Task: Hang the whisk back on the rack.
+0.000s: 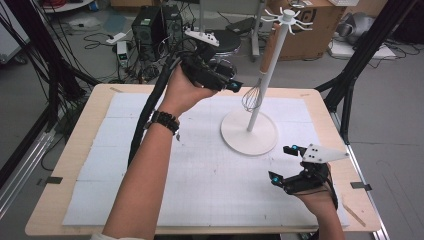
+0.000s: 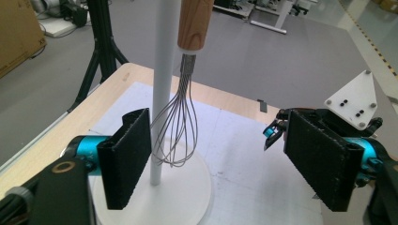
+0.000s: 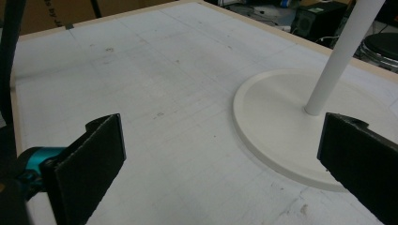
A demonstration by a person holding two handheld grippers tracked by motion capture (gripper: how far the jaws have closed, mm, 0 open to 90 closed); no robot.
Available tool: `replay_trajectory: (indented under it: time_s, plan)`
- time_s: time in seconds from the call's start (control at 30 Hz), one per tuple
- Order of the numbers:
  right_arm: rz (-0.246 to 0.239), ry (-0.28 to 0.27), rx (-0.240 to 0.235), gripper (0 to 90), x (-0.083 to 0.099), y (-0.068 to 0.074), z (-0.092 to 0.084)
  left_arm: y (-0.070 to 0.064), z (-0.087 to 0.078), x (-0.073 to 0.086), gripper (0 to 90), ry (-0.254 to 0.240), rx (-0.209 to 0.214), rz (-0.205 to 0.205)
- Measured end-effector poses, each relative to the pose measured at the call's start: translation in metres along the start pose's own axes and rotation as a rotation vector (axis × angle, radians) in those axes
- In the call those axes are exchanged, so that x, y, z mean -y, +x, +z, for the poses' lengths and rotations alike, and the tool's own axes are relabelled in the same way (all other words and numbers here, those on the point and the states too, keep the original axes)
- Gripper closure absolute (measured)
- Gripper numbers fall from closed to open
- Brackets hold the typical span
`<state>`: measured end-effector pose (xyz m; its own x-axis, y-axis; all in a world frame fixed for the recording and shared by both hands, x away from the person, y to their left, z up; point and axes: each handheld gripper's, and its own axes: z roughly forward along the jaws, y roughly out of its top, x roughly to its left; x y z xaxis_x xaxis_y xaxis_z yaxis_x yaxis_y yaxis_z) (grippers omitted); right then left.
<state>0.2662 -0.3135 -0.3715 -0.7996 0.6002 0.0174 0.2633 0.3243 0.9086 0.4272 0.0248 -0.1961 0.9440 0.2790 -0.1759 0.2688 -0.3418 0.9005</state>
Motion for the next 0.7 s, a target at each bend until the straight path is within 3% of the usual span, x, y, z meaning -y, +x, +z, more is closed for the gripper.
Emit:
replay_trajectory:
  time_s: [0.2,0.37,0.7]
  plan:
    - [-0.003,0.004,-0.008,0.2,-0.001,0.001,0.003,-0.003,-0.014,0.013,20.1,-0.019,0.001,0.003]
    - [-0.012,0.007,-0.008,0.2,-0.001,0.002,0.005,-0.008,-0.023,0.025,16.7,0.022,0.001,0.016]
    - [-0.018,0.019,-0.012,0.2,-0.002,0.003,0.008,-0.017,-0.042,0.05,12.9,0.003,-0.004,0.015]
